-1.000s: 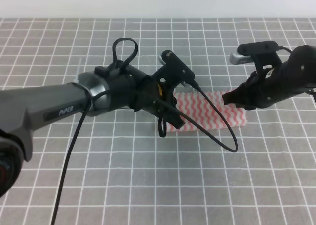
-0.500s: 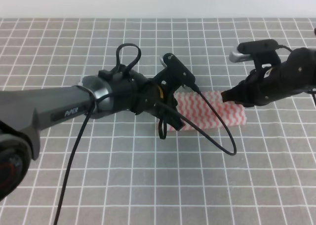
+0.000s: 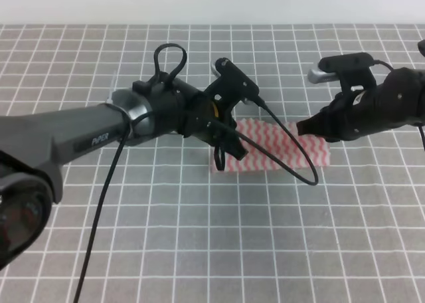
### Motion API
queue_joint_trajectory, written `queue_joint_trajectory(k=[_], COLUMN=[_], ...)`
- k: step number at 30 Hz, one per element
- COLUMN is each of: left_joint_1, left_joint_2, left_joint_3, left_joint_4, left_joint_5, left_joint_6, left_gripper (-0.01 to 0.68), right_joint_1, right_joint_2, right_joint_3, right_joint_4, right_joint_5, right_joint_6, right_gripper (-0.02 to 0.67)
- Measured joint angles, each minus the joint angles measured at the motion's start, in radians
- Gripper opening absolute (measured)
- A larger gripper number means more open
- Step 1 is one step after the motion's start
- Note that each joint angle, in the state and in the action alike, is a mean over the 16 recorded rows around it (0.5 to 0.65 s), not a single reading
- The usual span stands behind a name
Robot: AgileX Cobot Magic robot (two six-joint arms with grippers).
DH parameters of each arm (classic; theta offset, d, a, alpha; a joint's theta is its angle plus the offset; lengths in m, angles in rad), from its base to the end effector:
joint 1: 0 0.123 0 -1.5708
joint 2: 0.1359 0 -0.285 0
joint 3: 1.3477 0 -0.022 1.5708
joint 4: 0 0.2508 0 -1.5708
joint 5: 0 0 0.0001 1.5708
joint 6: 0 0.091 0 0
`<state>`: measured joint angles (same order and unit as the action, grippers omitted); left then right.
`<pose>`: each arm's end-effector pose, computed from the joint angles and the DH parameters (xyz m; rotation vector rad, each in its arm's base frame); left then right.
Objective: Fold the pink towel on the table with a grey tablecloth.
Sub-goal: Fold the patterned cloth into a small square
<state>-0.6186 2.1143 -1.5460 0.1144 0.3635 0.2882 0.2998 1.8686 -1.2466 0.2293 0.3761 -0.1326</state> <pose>0.3867 -0.2707 0.1802 1.1551 2.1186 -0.0539 0.3827 0.1263 0.2015 -0.3073 2.4684 0.2658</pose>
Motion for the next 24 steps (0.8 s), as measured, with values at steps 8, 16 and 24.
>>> queue_joint_trajectory(k=[8, 16, 24], left_joint_1=[0.003, 0.003, 0.003], left_joint_2=[0.02, 0.035, 0.047], left_joint_3=[-0.014, -0.014, -0.014], left_joint_4=[-0.013, -0.022, -0.03], left_joint_5=[0.009, 0.001, -0.019], left_joint_6=[0.0, 0.001, 0.002], left_gripper=[-0.003, -0.003, -0.003], right_joint_1=[0.0, 0.001, 0.001], right_joint_2=[0.011, 0.032, 0.045], right_joint_3=[0.0, -0.001, -0.001], right_joint_4=[0.0, 0.001, 0.003], right_joint_5=[-0.026, -0.041, -0.051], right_joint_6=[0.0, 0.0, 0.0], right_gripper=[-0.017, -0.017, -0.017])
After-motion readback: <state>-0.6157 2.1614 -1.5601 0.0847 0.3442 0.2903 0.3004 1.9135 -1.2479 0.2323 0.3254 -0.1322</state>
